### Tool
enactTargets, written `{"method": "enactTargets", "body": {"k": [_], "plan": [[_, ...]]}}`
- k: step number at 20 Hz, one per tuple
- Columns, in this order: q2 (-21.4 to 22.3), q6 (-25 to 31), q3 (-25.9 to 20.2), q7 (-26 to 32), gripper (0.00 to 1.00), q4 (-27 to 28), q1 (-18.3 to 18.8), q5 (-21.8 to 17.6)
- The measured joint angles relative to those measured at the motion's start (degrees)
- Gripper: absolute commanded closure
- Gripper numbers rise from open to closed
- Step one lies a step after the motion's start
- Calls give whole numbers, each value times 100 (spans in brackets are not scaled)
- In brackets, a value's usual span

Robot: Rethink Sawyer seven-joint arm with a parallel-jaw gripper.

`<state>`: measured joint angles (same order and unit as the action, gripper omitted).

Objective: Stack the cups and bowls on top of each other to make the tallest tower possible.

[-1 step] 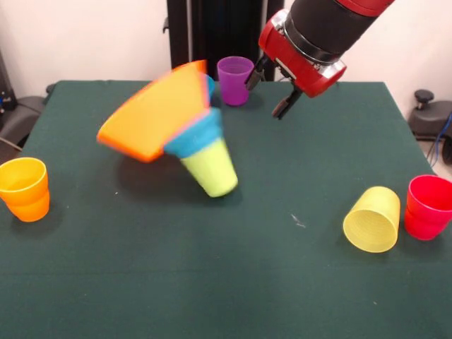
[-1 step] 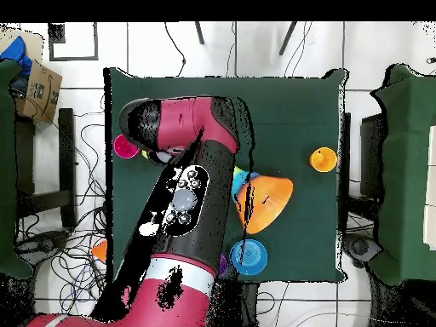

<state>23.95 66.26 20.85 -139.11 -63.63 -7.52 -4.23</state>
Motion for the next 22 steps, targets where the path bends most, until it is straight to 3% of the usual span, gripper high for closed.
{"method": "enactTargets", "body": {"k": [15,22], "plan": [[1,-1232,80,0,0,-23,-62,1],[17,-2286,110,0,0,-368,-110,1]]}}
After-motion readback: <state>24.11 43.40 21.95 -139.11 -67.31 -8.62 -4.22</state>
